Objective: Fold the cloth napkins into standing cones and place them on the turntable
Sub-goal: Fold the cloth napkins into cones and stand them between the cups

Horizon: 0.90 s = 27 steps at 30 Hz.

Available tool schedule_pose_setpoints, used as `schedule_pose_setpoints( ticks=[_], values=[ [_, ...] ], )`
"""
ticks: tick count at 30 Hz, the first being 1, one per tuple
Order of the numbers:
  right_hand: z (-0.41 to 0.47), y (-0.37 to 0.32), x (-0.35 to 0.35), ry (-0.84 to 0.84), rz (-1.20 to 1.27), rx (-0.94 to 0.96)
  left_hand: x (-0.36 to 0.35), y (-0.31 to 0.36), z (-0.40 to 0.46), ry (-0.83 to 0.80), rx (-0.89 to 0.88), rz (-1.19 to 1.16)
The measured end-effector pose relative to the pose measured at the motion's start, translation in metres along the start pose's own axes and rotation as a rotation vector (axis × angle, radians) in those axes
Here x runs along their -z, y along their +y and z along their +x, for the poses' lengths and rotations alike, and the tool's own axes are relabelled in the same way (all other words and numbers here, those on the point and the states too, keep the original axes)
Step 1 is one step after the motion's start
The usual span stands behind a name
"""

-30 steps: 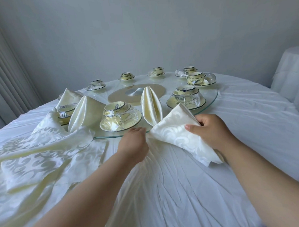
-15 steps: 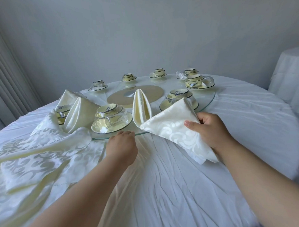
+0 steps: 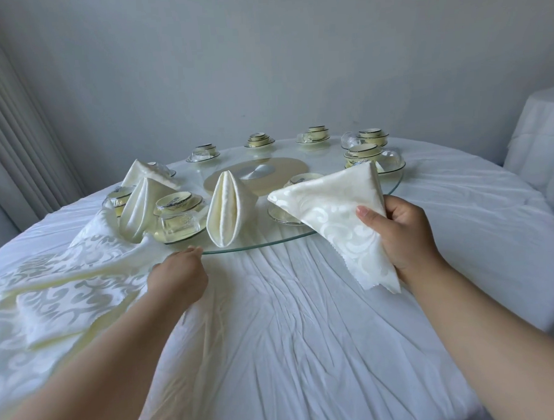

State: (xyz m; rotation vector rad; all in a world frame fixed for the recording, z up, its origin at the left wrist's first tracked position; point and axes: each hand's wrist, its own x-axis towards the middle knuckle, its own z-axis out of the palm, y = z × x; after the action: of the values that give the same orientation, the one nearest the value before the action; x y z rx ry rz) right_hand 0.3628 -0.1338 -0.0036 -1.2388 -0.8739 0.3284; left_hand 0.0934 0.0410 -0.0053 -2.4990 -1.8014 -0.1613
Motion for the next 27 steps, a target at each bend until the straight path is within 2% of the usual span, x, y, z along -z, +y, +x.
schedule_pose_setpoints(
  ticks=[3, 5, 8, 12, 15, 17, 20, 24, 27],
  values=[
    [-0.002, 0.0, -0.001, 0.038, 0.009, 0.036, 0.003, -0.013, 0.01, -0.05, 0.075, 0.055],
    [-0.002, 0.0, -0.002, 0.082, -0.002, 0.065, 0.003, -0.023, 0.014, -0.028, 0.124, 0.05],
    [-0.001, 0.004, -0.002, 0.171, -0.083, 0.119, 0.007, -0.025, 0.011, 0.162, 0.122, -0.026],
    [-0.001, 0.006, -0.004, 0.259, -0.205, 0.17, 0.012, 0.004, -0.007, 0.493, -0.05, -0.113],
    [0.0, 0.001, -0.006, 0.289, -0.3, 0.213, 0.009, 0.041, -0.024, 0.578, -0.353, -0.231],
    [0.008, -0.003, -0.006, 0.297, -0.359, 0.238, 0.004, 0.066, -0.031, 0.52, -0.545, -0.278],
    [0.024, -0.007, -0.005, 0.276, -0.433, 0.255, -0.003, 0.103, -0.035, 0.312, -0.681, -0.309],
    [0.046, -0.006, -0.013, 0.226, -0.526, 0.238, -0.009, 0.131, -0.022, 0.122, -0.632, -0.319],
    [0.066, 0.002, -0.027, 0.189, -0.573, 0.203, -0.015, 0.134, -0.007, 0.056, -0.585, -0.277]
  ],
)
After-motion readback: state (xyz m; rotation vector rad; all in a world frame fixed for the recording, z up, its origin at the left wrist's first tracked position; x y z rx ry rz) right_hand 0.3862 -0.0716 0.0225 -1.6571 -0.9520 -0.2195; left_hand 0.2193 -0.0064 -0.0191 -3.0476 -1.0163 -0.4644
